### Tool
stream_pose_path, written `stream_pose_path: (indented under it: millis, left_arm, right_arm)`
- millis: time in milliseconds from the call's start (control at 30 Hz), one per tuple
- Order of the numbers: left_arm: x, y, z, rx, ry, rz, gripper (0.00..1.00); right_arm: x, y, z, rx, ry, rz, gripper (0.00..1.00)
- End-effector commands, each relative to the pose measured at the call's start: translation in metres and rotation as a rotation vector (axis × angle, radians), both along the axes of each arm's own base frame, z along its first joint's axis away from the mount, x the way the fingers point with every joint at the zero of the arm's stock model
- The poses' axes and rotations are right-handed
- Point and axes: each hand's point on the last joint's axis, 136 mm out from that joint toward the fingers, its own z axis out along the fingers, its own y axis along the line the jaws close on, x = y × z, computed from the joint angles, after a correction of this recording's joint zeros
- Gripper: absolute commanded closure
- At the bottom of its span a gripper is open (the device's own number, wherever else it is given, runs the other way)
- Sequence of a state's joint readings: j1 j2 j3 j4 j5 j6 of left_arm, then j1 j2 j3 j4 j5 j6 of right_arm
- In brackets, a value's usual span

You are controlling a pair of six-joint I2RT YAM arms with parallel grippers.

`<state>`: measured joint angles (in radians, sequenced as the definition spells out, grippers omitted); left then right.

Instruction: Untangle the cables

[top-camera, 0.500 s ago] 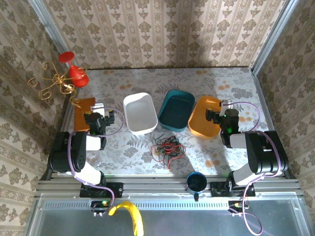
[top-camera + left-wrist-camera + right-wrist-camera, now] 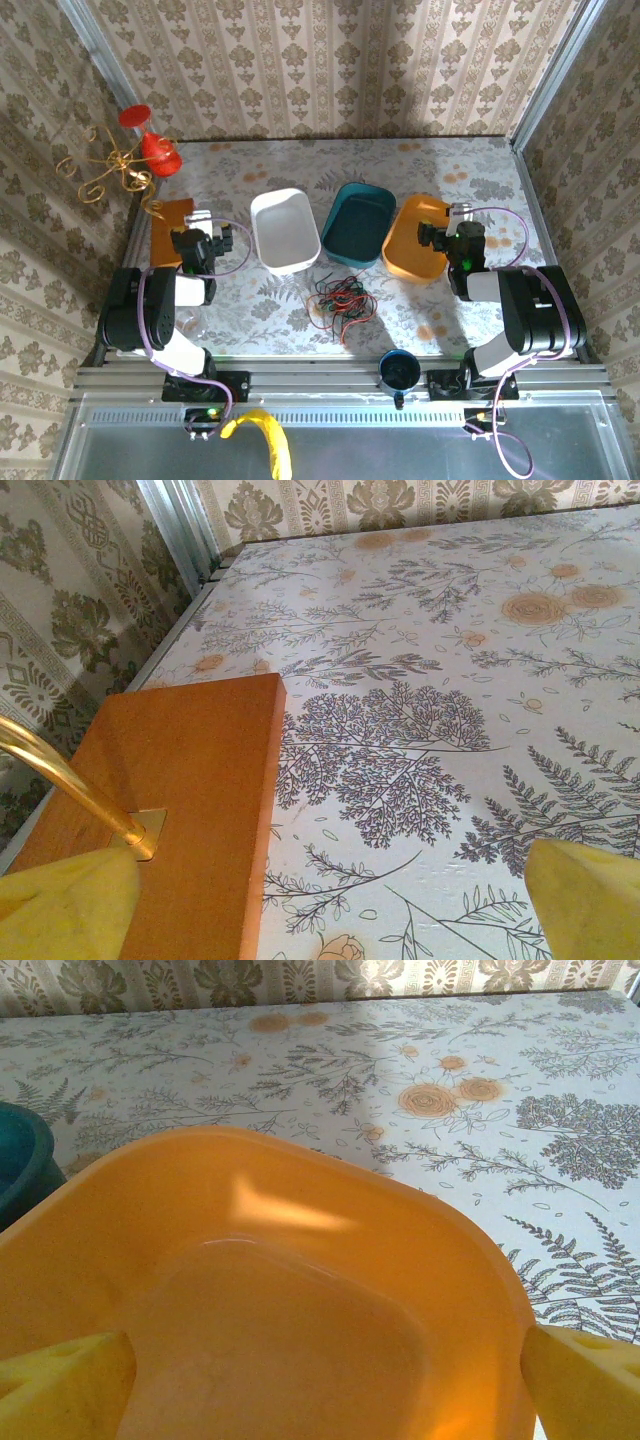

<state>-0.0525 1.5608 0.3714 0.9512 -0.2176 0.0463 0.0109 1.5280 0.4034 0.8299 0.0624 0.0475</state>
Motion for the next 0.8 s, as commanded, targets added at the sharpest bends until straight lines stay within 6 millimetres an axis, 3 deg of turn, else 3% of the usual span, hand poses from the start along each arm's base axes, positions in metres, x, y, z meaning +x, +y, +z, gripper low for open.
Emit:
stream_pose_path:
  millis: [0,500,567,667,767]
  left_arm:
    - [0.002,-0.001,0.005,0.006,-0.022,0.003,0.00]
    - [0.002,0.000,0.004,-0.013,-0.018,-0.003,0.00]
    - [0.007,-0.006,0.014,-0.010,-0.006,-0.043,0.00]
    - [0.012,0.005,0.037,-0.052,0.167,0.057,0.00]
    - [0.003,0.011,0.055,0.006,0.232,0.163,0.00]
  right_arm:
    - [0.004,0.001,0.006,-0.002,-0.021,0.017,0.00]
    - [0.004,0.002,0.005,0.008,-0.014,0.028,0.00]
    - [0.004,0.002,0.007,0.009,-0.021,0.031,0.00]
    - [0.003,-0.006,0.024,0.004,0.066,-0.027,0.00]
    - [-0.006,-0.016,0.059,-0.032,0.197,-0.114,0.00]
